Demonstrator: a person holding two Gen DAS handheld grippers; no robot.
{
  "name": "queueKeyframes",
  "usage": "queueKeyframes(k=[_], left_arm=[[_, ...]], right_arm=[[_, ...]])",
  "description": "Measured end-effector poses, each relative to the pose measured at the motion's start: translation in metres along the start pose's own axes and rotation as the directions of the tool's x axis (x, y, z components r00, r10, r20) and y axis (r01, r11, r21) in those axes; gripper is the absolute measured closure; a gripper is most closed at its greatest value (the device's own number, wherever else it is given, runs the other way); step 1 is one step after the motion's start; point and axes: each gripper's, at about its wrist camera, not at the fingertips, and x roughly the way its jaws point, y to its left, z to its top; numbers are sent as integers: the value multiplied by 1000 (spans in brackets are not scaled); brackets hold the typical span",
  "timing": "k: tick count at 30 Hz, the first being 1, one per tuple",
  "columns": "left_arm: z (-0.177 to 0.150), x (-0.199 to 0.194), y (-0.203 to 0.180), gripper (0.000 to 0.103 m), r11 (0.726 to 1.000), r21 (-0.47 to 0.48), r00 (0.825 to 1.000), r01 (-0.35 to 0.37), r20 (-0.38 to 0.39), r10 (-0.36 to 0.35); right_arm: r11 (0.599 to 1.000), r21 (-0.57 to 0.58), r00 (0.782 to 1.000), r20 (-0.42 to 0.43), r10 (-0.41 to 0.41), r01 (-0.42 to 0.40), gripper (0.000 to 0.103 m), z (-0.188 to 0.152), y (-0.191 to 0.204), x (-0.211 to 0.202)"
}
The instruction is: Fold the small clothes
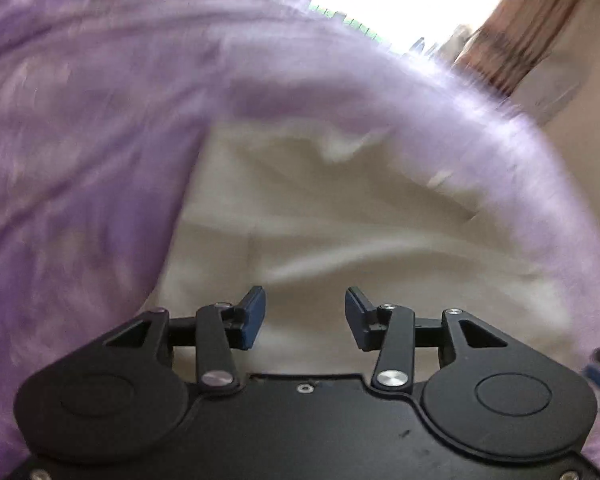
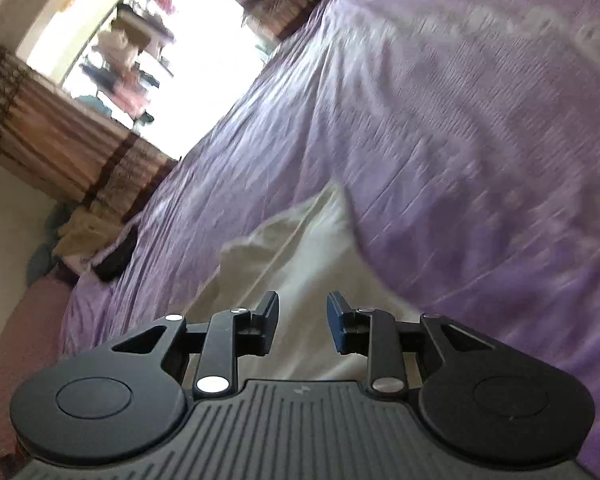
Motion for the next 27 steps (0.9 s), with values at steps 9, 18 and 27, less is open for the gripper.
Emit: queueKeyframes(k=[9,18,27], left_arm=[[-16,-53,34,55,999,46,1000,1,13,-2],[-111,-175,115,52,991,5,989,135,-59,-134],[-200,-215,183,52,959,-217,949,180,-220,-228]], right_arm=[[991,32,990,-56,-126,128,79,4,-43,0],[999,-40,987,-162,-18,11,56,-30,-81,-121],[993,76,929,-355,107,-85,52,-94,-125,-187]])
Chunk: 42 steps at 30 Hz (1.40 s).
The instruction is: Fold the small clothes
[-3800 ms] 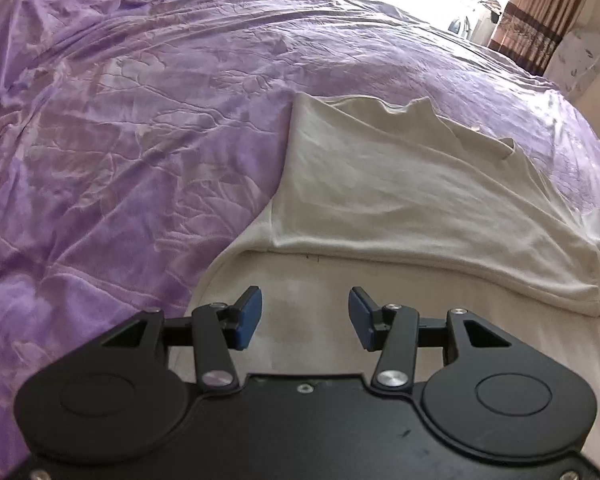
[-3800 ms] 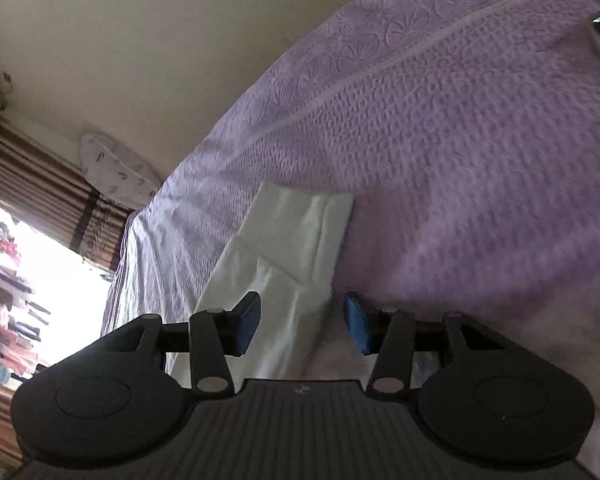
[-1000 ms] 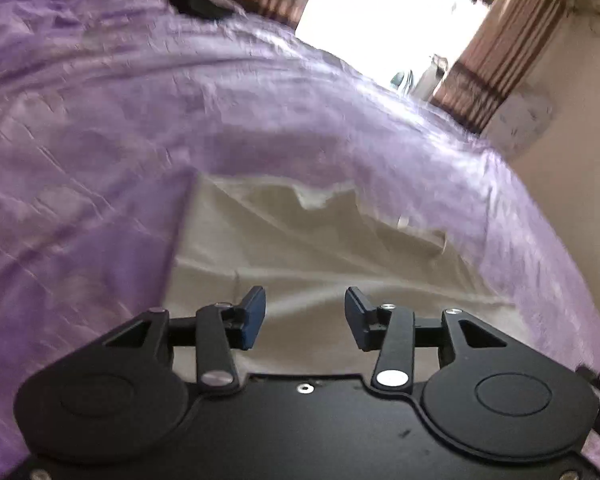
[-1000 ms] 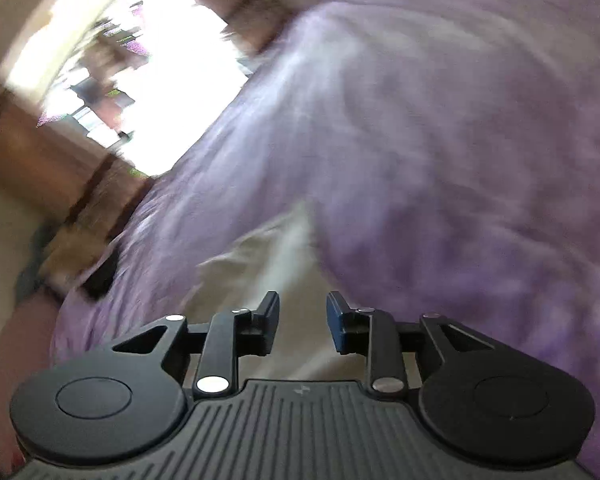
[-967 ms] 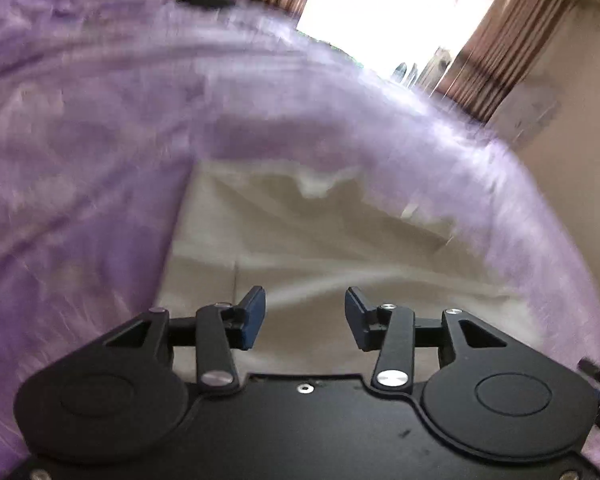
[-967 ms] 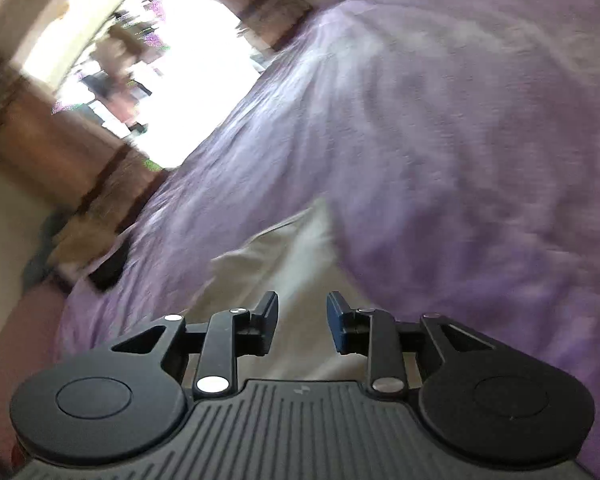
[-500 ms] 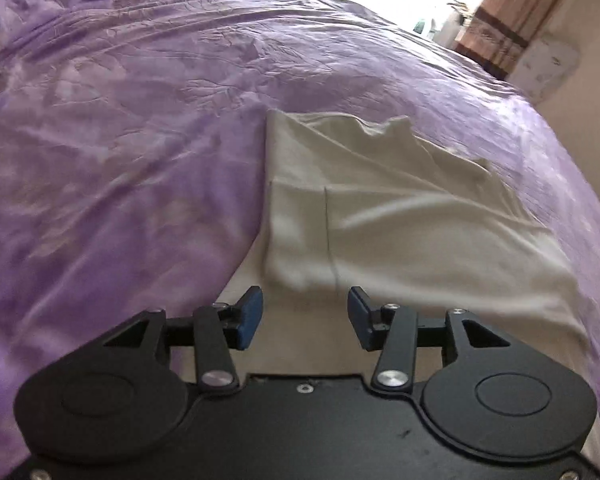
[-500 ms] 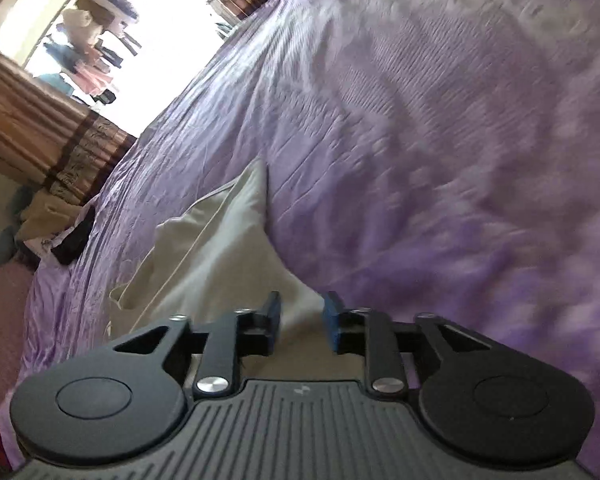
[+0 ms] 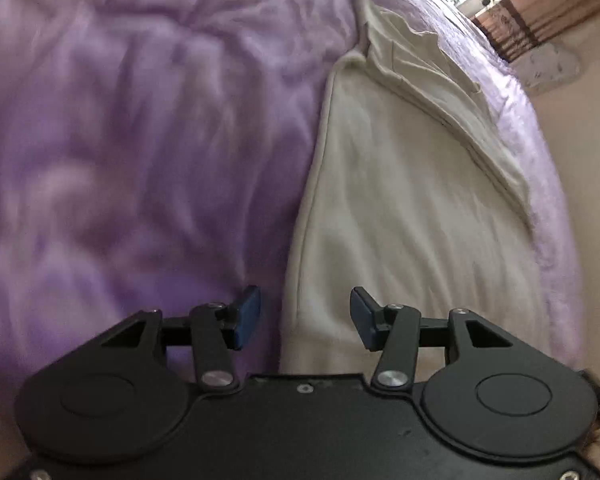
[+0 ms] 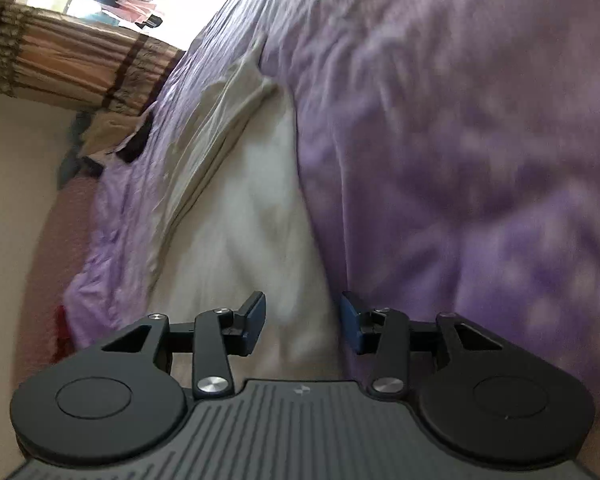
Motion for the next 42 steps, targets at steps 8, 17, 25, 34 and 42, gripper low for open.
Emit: queueKeyframes(k=[8,17,25,34,42], left_arm=[[-30,-14,17,51,990,-93,994,110,-10,-111],[-35,3,-3,59,997,-28,997,70,-19,-71],[-26,-28,-16,101,996,23,995,80,51,-81],[-44,-3,17,101,991,-100,996,87,14,-86],[-2,-42,-13,102,943,-79,931,322,205,-301]], right_arm=[[1000,-12,999,-26,24,-25,51,-22,0,-7],[997,-70,999,-37,-14,12,39,-32,16,10],[991,-129,999,-41,-27,21,94,-27,32,-6],[999,9,997,-62,-48,48,94,-37,-4,3],[982,80,984,-48,173,-169,94,-18,15,-16]])
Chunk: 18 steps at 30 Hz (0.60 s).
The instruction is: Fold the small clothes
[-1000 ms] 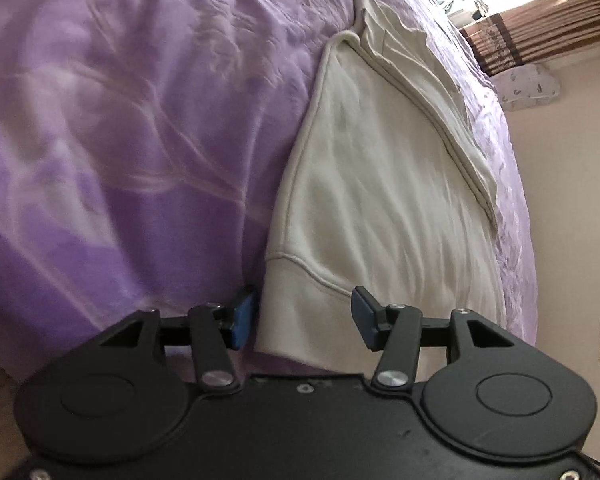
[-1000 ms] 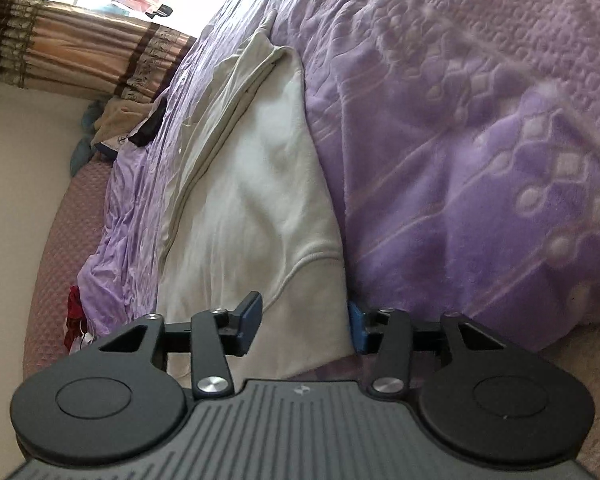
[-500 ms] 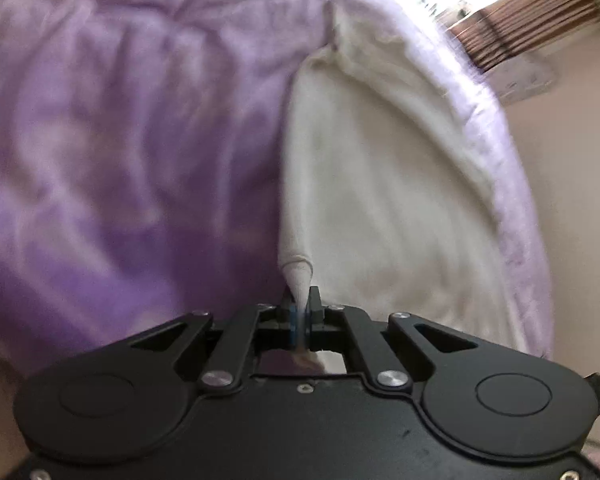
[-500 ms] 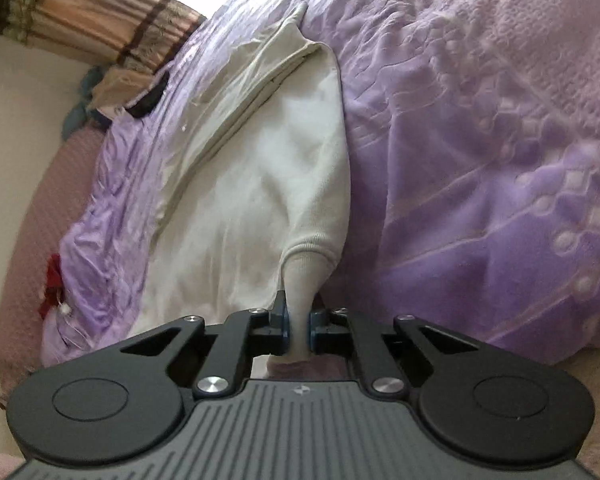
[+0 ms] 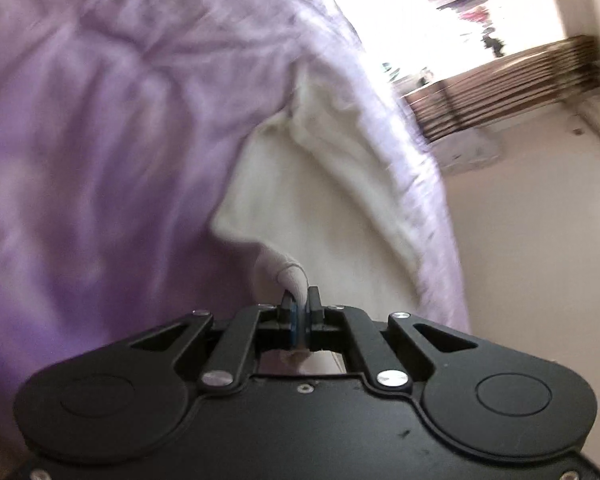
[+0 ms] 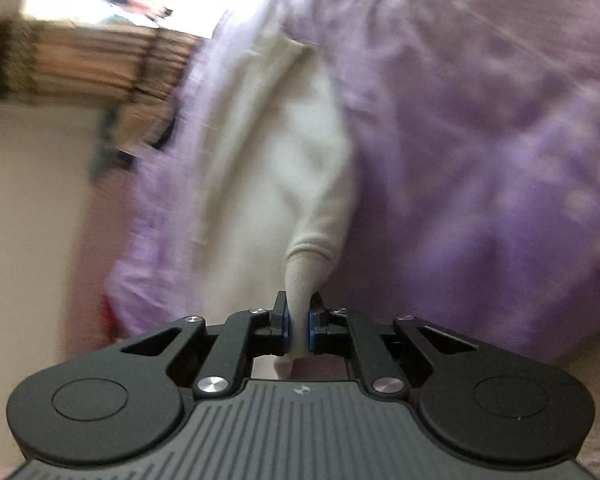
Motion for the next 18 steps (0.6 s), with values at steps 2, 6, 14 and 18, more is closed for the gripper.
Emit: queueKeyframes(k=[2,6,14,18], left_arm=[[29,15,-20,102,999,29,999,46,22,-47],[107,63,-82,102,982,161,990,101,85,-116],[209,176,-149,55,951,196,961,-238,186,203],[169,178,-108,54,976,158,987,-149,81,138]], right_arm=[[998,-5,998,30,56,-56,94,18,15,2],[991,-91,990,89,109,-101,94,84,64,24],[989,-144,929,369,21,35,40,228,172,96],[998,-46,932,362,-16,35,40,222,149,114]])
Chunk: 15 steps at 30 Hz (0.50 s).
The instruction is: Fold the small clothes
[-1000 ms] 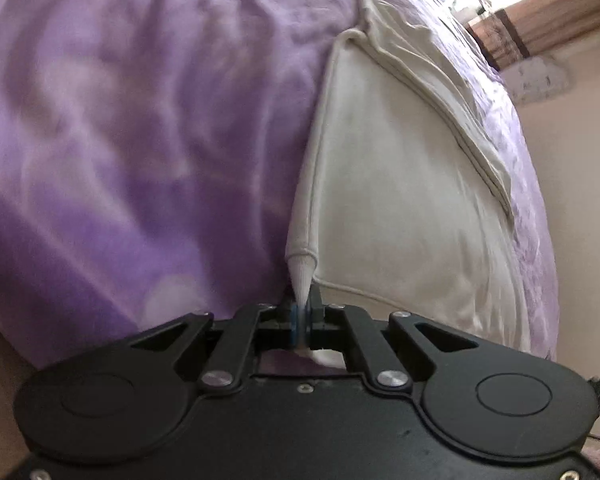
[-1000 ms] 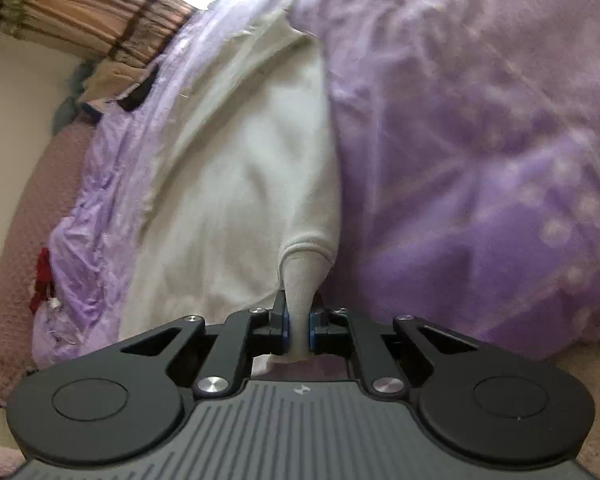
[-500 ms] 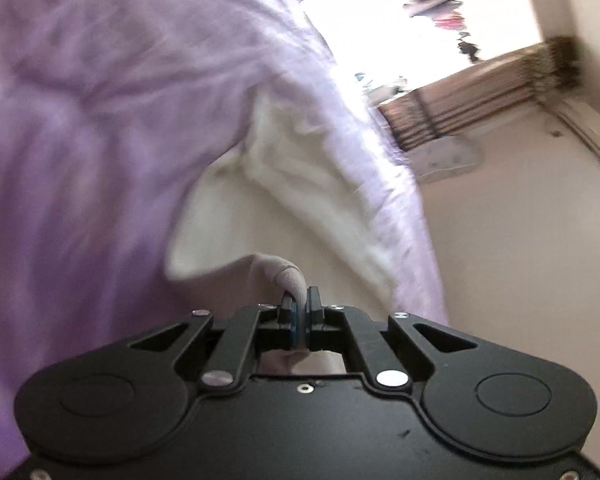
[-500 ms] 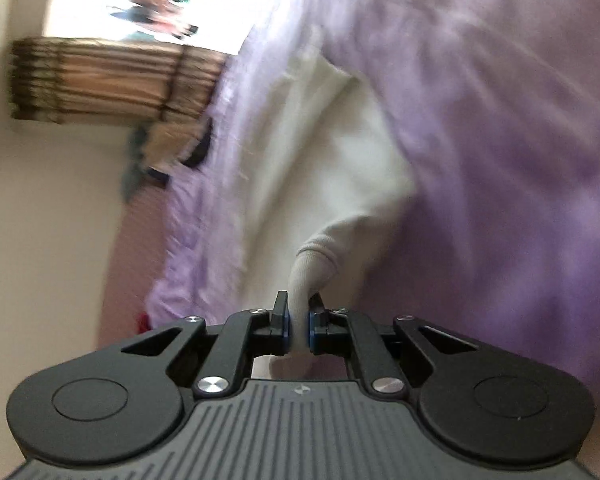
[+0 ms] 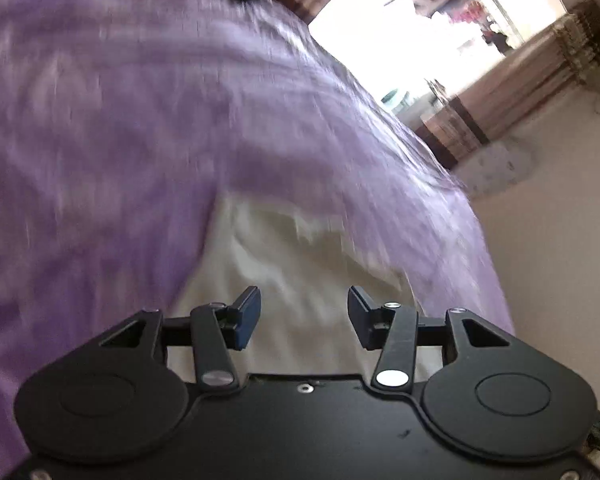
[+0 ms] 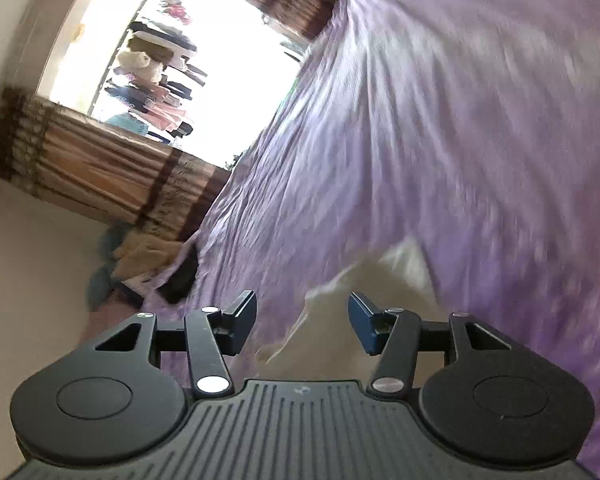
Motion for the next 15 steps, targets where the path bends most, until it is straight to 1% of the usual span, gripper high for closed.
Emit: queueKeyframes(k=[1,2,3,4,5,6,7,10,11,12,15], left_arm=[[-19,0,15,54,1000,-14,999,4,-44,-5],[-35,0,28,55,999,-34,997,-10,-76,7],[-52,2,41,55,998,-59,994,-25,-108,19],[-67,5,56,55,995,-88,989,-37,-144,24],[-81,8,70,55,991,-124,984,-58,-176,35],[-91,10,81,57,984,-161,980,-79,-194,47],[-99,14,93,57,973,-217,981,-77,-193,35],[-98,21,104,56,944,-329,991,-31,-132,-13],[-94,25,104,56,939,-344,993,-23,-119,-19],[-88,29,103,55,935,-353,994,-27,-110,-13],[-75,49,99,55,925,-377,995,-54,-94,20]], right_arm=[[999,24,999,-36,37,-36,40,-12,-11,-1],[998,36,995,-77,62,-59,40,-24,-25,-4],[998,33,991,-119,66,-62,40,-38,-38,-7],[999,20,987,-157,45,-42,40,-54,-52,-13],[1000,12,984,-176,23,-21,40,-67,-63,-16],[1000,10,979,-205,-7,9,40,-83,-78,-21],[999,16,973,-230,-28,32,40,-93,-88,-22],[993,76,959,-274,-71,95,41,-120,-118,-25],[991,93,962,-264,-73,101,47,-125,-124,-25],[988,112,967,-242,-74,104,47,-127,-127,-24],[976,204,985,-164,-44,77,46,-128,-136,-18]])
